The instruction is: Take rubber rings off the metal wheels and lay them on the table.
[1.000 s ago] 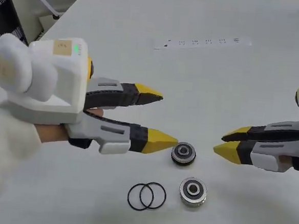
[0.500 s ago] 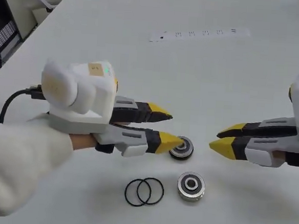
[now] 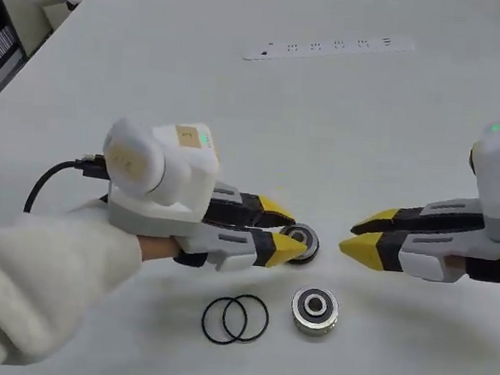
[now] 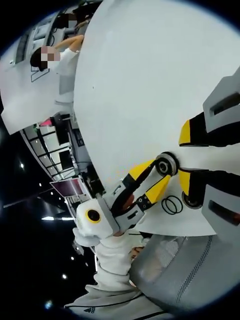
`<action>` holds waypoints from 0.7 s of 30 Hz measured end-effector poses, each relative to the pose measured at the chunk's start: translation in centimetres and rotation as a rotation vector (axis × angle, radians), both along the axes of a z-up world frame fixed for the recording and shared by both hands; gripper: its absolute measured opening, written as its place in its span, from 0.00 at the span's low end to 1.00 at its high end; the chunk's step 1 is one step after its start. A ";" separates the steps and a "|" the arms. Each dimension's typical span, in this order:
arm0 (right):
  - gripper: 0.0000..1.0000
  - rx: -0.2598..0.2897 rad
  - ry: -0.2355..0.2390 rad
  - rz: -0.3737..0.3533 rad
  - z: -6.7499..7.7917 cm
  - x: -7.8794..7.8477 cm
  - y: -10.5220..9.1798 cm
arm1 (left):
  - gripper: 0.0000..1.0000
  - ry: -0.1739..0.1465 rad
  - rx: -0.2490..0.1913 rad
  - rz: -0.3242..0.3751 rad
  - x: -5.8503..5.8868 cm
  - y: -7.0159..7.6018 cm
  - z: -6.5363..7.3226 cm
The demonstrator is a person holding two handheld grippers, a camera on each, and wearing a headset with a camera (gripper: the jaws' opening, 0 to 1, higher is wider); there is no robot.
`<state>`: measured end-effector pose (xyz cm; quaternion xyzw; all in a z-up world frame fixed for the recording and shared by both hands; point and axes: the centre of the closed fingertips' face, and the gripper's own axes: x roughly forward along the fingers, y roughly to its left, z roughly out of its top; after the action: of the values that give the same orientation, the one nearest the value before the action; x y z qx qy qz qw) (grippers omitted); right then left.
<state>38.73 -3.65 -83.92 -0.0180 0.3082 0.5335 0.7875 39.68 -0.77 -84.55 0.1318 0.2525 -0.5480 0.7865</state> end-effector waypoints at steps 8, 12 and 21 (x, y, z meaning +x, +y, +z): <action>0.14 -0.004 0.000 0.029 -0.8 0.1 1.0 | 0.14 -0.034 0.011 -0.014 -0.3 0.1 -0.6; 0.15 -0.012 -0.003 0.060 -1.3 0.0 1.6 | 0.14 -0.054 0.010 -0.027 -0.1 0.0 -0.7; 0.19 -0.055 -0.066 0.124 -2.0 -0.3 2.5 | 0.14 -0.056 0.007 -0.032 0.2 -0.2 -0.7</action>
<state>38.44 -1.19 -85.88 -0.0761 0.2950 0.5717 0.7618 39.89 -0.98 -85.28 0.1541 0.2301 -0.5556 0.7840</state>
